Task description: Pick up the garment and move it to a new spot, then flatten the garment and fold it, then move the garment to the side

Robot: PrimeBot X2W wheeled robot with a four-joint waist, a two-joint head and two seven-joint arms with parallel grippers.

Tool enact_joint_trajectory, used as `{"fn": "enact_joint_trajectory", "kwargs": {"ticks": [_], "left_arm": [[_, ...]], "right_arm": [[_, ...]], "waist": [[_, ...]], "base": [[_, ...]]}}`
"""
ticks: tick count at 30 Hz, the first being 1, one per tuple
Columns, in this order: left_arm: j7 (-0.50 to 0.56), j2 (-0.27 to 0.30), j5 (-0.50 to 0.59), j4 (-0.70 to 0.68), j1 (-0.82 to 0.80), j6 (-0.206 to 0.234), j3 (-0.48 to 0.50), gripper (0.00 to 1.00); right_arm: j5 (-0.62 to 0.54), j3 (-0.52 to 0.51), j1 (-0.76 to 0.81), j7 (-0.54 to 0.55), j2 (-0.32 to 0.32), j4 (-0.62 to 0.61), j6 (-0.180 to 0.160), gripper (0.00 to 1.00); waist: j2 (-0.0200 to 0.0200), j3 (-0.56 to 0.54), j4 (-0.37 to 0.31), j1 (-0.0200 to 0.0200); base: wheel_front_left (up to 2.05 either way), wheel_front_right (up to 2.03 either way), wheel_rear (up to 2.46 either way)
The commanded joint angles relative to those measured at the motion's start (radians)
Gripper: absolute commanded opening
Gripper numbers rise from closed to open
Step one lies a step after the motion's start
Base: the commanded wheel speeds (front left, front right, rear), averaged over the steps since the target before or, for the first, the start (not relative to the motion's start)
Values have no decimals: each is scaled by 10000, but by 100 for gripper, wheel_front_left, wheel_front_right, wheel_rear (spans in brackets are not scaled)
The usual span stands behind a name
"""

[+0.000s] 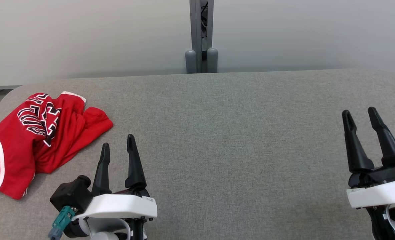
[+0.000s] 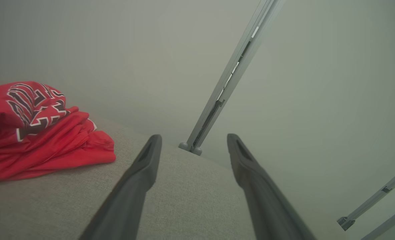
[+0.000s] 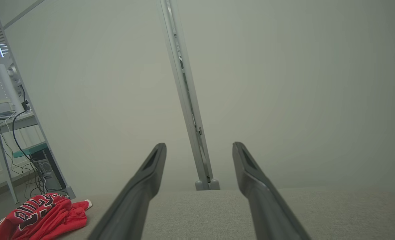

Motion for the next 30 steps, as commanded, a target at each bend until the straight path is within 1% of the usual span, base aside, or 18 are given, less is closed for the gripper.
{"fn": "enact_joint_trajectory", "kwargs": {"ticks": [1,4,7,13,18,23,30], "left_arm": [[-85,32,212,-62,45,66,8,100],[-132,35,371,-78,51,69,47,100],[-164,35,483,-92,69,130,82,100],[-253,39,759,-97,179,496,212,100],[-328,40,914,-26,353,788,301,100],[-387,43,1031,25,434,1012,349,100],[-480,46,1300,174,548,1067,306,100]], "right_arm": [[-66,56,3,-147,-106,-67,38,100],[194,39,33,-232,-17,75,39,100],[68,87,23,-294,-104,161,40,100],[-113,598,42,-481,-312,555,41,100],[26,1014,17,-612,-389,890,41,100],[-98,1250,-45,-752,-505,986,43,100],[-201,1357,-42,-933,-533,931,36,100]], "waist": [[0,12,17,-1],[0,23,46,-1],[0,24,57,-1],[0,22,104,-1],[0,65,176,-1],[0,157,293,-1],[0,217,463,-1]], "base": [[0,0,0],[0,0,0],[0,0,0],[0,0,0],[0,0,0],[0,0,0],[0,0,0]]}}
